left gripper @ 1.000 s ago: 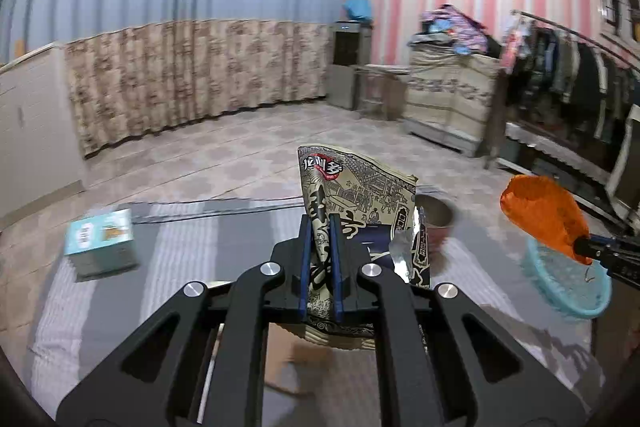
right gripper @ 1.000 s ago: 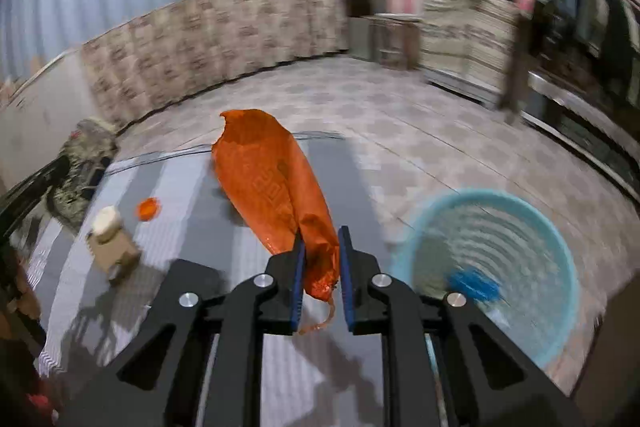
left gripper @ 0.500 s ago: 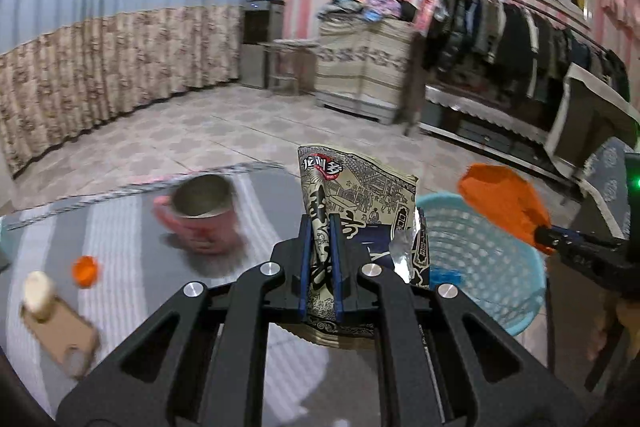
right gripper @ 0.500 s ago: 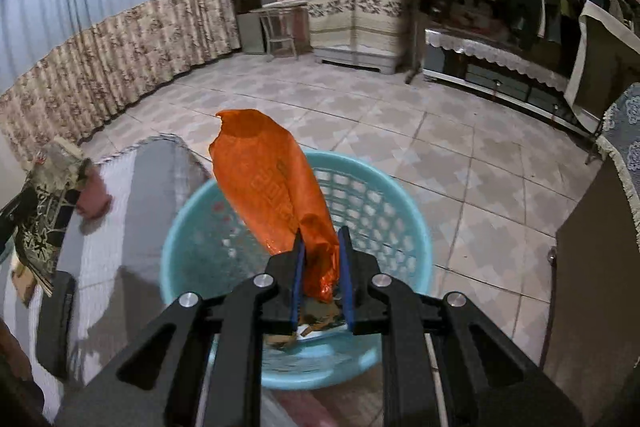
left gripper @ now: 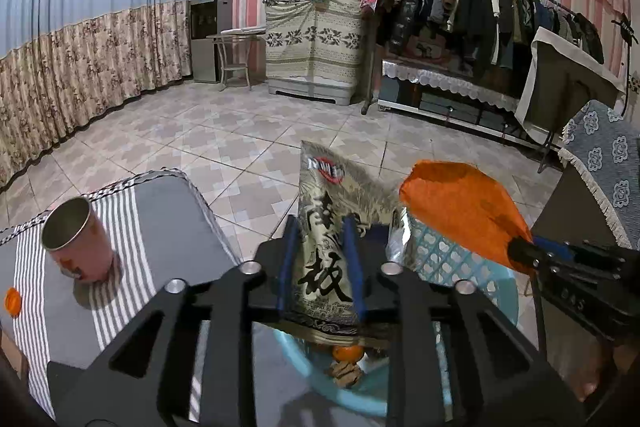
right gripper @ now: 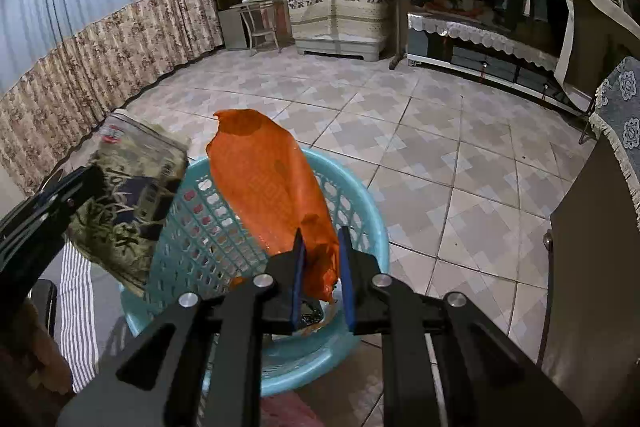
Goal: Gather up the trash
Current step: 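Carry snack bag and orange cloth over the basket and open both tools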
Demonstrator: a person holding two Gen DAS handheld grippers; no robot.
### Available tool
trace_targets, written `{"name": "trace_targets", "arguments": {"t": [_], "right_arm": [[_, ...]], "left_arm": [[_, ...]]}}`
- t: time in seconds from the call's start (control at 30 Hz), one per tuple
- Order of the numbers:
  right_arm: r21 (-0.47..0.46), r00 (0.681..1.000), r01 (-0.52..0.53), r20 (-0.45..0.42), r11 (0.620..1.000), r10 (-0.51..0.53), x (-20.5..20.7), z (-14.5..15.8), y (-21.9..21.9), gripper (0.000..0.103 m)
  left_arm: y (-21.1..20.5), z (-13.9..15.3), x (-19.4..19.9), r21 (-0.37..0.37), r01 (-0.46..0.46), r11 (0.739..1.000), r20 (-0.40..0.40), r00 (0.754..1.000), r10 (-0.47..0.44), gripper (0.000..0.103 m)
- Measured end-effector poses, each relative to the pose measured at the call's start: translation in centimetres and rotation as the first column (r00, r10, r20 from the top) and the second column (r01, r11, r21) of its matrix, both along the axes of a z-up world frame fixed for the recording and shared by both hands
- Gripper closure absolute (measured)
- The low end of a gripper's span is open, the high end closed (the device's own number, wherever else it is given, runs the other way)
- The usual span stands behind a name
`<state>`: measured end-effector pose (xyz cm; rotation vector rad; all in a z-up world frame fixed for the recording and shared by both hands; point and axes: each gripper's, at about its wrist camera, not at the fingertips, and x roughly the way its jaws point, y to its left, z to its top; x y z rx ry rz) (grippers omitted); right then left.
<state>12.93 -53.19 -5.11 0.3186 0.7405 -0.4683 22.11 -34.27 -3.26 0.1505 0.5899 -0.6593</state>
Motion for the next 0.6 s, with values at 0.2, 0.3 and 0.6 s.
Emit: {"name": "trace_targets", "arguments": {"t": [0.2, 0.3, 0.6], "right_arm": [[0.021, 1.0, -0.002, -0.004, 1.0, 0.002, 0.1, -0.5, -0.3, 0.086], [0.016, 1.0, -0.021, -0.007, 1.0, 0.022, 0.7, -0.7, 0.5, 0.085], [0.058, 0.997, -0.054, 0.058, 0.997, 0.051, 2.3, -1.5, 2.8, 0.035]], "left_arm": [[0.8, 1.3, 0.8, -0.011, -0.056, 0.998, 0.029, 0.998, 0.056, 0.034], [3.0, 2.2, 0.8, -0.029, -0.101, 0.994, 0.05, 0.993, 0.103, 0.019], [10.7, 4.0, -0.6, -0.021, -0.213, 0.977, 0.124, 0.969, 0.214, 0.006]]}}
